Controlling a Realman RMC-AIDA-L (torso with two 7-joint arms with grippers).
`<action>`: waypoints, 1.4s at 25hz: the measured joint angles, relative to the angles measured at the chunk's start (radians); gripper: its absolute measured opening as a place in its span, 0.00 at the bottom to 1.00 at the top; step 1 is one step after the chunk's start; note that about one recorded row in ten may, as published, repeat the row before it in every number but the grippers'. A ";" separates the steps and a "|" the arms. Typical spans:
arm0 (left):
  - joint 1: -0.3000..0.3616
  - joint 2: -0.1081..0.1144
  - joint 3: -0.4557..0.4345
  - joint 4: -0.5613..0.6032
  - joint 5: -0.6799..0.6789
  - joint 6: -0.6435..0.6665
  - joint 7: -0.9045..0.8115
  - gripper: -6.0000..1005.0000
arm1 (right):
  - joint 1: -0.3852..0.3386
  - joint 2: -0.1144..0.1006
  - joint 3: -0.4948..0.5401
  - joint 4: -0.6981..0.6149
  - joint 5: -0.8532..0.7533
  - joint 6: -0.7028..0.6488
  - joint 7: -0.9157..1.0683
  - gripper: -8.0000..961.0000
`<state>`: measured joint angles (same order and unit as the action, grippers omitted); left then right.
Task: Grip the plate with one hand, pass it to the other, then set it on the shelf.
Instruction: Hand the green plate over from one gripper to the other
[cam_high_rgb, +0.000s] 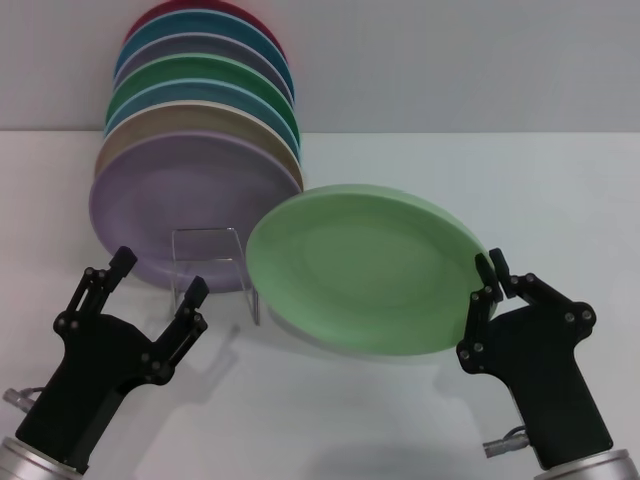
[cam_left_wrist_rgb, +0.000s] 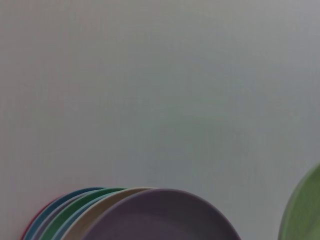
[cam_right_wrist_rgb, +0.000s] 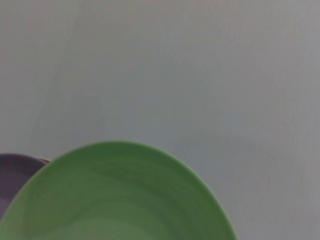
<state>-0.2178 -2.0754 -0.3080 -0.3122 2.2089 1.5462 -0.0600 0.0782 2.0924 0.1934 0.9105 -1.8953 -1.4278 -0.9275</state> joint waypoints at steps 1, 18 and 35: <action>0.000 0.000 0.001 0.000 0.000 0.000 0.000 0.77 | 0.000 0.000 -0.001 0.000 0.000 0.000 -0.004 0.08; -0.022 -0.003 0.063 -0.010 0.002 -0.018 0.052 0.77 | 0.015 0.000 -0.030 0.029 0.026 0.014 -0.086 0.09; -0.074 0.000 0.056 -0.035 -0.005 -0.099 0.040 0.77 | 0.028 0.000 -0.049 0.036 0.026 0.036 -0.087 0.10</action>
<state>-0.2922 -2.0757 -0.2524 -0.3475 2.2038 1.4467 -0.0196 0.1057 2.0923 0.1445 0.9465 -1.8698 -1.3919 -1.0141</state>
